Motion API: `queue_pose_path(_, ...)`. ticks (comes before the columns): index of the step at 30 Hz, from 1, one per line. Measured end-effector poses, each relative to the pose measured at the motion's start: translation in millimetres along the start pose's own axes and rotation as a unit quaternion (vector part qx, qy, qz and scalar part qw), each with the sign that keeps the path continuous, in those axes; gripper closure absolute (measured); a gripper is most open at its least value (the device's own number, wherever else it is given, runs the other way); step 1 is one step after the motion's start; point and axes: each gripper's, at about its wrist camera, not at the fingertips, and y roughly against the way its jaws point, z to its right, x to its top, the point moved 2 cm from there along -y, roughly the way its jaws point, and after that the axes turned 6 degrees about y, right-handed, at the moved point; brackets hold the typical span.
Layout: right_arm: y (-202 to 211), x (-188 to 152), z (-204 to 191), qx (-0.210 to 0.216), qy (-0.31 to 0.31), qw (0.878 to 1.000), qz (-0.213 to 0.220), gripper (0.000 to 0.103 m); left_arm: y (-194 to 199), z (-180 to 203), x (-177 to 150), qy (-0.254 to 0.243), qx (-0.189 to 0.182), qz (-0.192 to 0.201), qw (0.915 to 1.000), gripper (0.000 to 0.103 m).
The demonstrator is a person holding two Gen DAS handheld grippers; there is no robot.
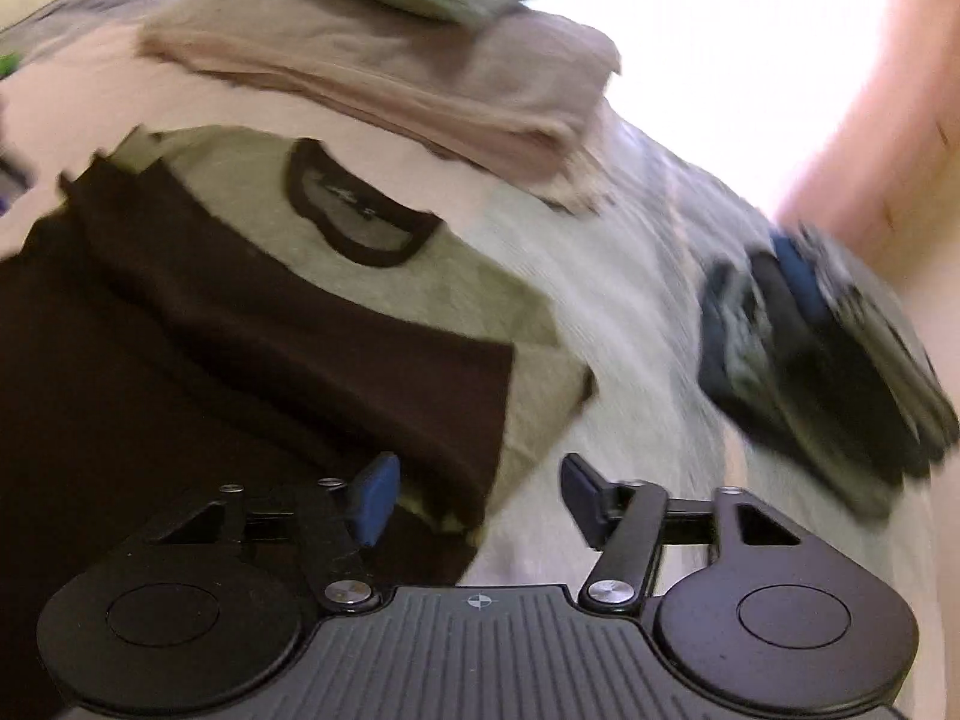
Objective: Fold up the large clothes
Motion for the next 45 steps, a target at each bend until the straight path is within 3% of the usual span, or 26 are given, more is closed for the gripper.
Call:
queue_pose_path(1, -3.8, -3.2, -2.8, 0.01, 0.016, 1.0, -0.005, 0.08, -6.5, 2.8, 2.8, 0.007, 0.002, -0.003, 1.0, 0.069)
queue_pose_path(2, -5.2, -6.3, -5.1, 0.013, 0.024, 1.0, -0.006, 0.091, -12.8, 3.6, 4.7, 0.016, 0.002, -0.006, 0.9999, 0.069)
queue_pose_path(7, 0.7, -18.4, 1.7, 0.021, 0.033, 0.999, 0.02, 0.095, -30.6, 0.4, 12.1, 0.063, -0.006, -0.008, 0.998, 0.071)
queue_pose_path(8, 3.5, -19.1, 2.6, 0.021, 0.033, 0.999, 0.023, 0.095, -30.0, 0.8, 12.9, 0.064, -0.011, -0.003, 0.9979, 0.075)
queue_pose_path(9, 5.3, -20.0, 3.6, 0.019, 0.031, 0.999, 0.026, 0.095, -28.6, 2.4, 12.3, 0.057, -0.012, 0.003, 0.9983, 0.097)
queue_pose_path(10, 3.6, -21.3, 4.5, 0.017, 0.027, 0.999, 0.025, 0.096, -28.6, 4.8, 10.7, 0.042, -0.001, 0.009, 0.9991, 0.103)
queue_pose_path(12, -10.0, -29.0, 3.1, 0.029, 0.02, 0.999, -0.004, 0.096, -33.9, 8.4, 5.7, 0.0, 0.039, 0.01, 0.9992, 0.103)
queue_pose_path(15, -15.1, -34.1, -1.2, 0.033, 0.028, 0.999, -0.033, 0.094, -40.3, 10.9, -5.3, -0.071, 0.094, 0.014, 0.9929, 0.103)
queue_pose_path(17, -12.2, -29.3, 4.8, 0.051, 0.013, 0.996, -0.066, 0.086, -34.6, 13.9, -8.1, -0.103, 0.117, 0.022, 0.9876, 0.103)
queue_pose_path(19, 0.5, -20.1, 21.4, 0.062, -0.046, 0.994, -0.074, 0.079, -22.9, 18.3, -7.0, -0.129, 0.132, 0.031, 0.9823, 0.103)
queue_pose_path(22, 21.1, -0.9, 47.8, 0.077, -0.17, 0.982, -0.015, 0.07, 1.8, 40.3, -3.7, -0.184, 0.124, 0.066, 0.9728, 0.102)
queue_pose_path(24, 17.9, 11.7, 52.0, 0.093, -0.248, 0.964, 0.025, 0.067, 5.7, 60.6, -1.9, -0.217, 0.099, 0.081, 0.9677, 0.1)
queue_pose_path(27, -11.8, 15.6, 35.0, 0.099, -0.294, 0.95, 0.02, 0.066, -17.4, 83.8, -7.0, -0.258, 0.068, 0.065, 0.9615, 0.089)
queue_pose_path(29, -35.6, 3.5, 12.9, 0.08, -0.264, 0.961, -0.032, 0.066, -47.4, 80.8, -16.2, -0.289, 0.084, 0.041, 0.9527, 0.086)
queue_pose_path(30, -39.7, -6.9, 0.6, 0.07, -0.234, 0.969, -0.029, 0.066, -63.4, 71.8, -20.6, -0.301, 0.113, 0.029, 0.9465, 0.087)
queue_pose_path(31, -36.7, -15.6, -7.0, 0.061, -0.208, 0.976, -0.004, 0.066, -75.2, 57.7, -23.5, -0.301, 0.126, 0.022, 0.9451, 0.088)
queue_pose_path(33, -30.1, -18.8, -10.0, 0.061, -0.171, 0.983, 0.006, 0.066, -73.0, 40.2, -21.2, -0.29, 0.091, 0.034, 0.9521, 0.09)
queue_pose_path(35, -22.2, -5.3, 3.7, 0.072, -0.177, 0.982, -0.005, 0.065, -65.6, 38.7, -11.2, -0.281, 0.092, 0.032, 0.9547, 0.091)
queue_pose_path(37, -14.3, 9.4, 18.7, 0.066, -0.199, 0.977, 0.029, 0.065, -48.7, 43.1, -1.9, -0.265, 0.083, 0.049, 0.9593, 0.091)
queue_pose_path(40, -28.6, 30.0, 38.7, 0.035, -0.222, 0.972, 0.062, 0.064, -38.4, 57.3, 10.1, -0.279, 0.065, 0.084, 0.9543, 0.09)
queue_pose_path(42, -64.9, 31.6, 45.0, 0.031, -0.234, 0.971, 0.029, 0.063, -52.8, 67.2, 14.9, -0.302, 0.069, 0.085, 0.9471, 0.087)
queue_pose_path(44, -107.4, 17.7, 45.1, 0.043, -0.238, 0.969, -0.055, 0.062, -78.1, 68.5, 16.1, -0.321, 0.095, 0.069, 0.9398, 0.086)
queue_pose_path(45, -113.0, 9.6, 48.1, 0.054, -0.256, 0.964, -0.046, 0.062, -93.6, 64.0, 17.3, -0.327, 0.114, 0.058, 0.9365, 0.084)
